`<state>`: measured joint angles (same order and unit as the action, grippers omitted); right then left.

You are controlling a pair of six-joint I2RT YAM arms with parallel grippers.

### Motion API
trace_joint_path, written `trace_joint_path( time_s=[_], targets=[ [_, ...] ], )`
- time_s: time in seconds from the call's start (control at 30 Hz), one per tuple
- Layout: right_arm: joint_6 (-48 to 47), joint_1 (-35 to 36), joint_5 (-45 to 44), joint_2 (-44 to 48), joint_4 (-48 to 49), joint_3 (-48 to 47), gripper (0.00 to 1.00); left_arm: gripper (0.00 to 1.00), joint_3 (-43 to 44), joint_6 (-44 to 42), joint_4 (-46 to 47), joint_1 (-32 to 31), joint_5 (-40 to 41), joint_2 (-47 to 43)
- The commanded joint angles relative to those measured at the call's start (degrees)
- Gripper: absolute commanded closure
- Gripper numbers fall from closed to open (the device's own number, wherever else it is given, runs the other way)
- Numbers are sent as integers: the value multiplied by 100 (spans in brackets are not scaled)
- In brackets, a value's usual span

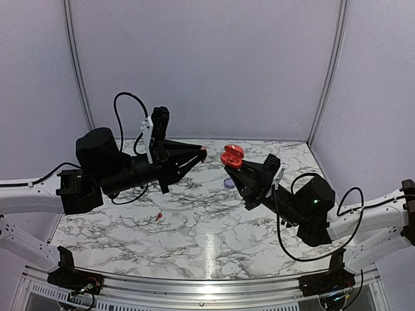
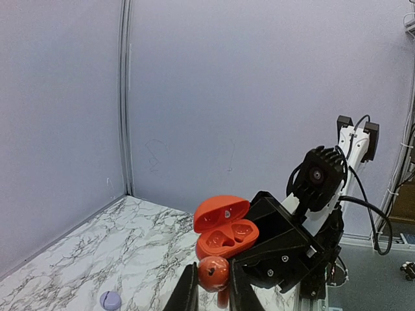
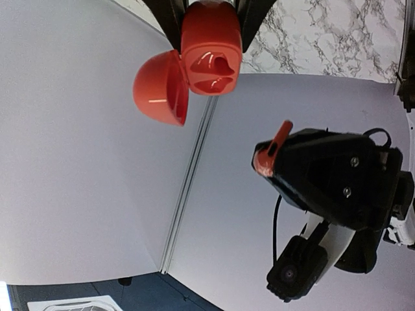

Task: Insert the wireless bluetooth earbuds into the charging case
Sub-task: Insert the right earbud into the left side groove of the charging case.

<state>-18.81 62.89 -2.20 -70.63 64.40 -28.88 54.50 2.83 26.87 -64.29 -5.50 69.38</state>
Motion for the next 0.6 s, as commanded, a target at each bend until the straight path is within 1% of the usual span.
trace_joint_path(
  time_s=[0.0, 0.03, 0.13, 0.57],
  targets=[
    [513, 165, -537, -92, -70, -432, 100, 88, 305, -247, 449, -227, 504, 321],
    [562, 181, -586, -110, -92, -468, 100, 88, 345, -375, 474, -273, 666, 387],
    [572, 276, -764, -156, -75, -479, 100, 88, 430, -498, 546, -370, 821, 505],
    [795, 521, -1024, -302, 21, -404, 100, 88, 629, -635, 711, -470, 972, 756]
  ],
)
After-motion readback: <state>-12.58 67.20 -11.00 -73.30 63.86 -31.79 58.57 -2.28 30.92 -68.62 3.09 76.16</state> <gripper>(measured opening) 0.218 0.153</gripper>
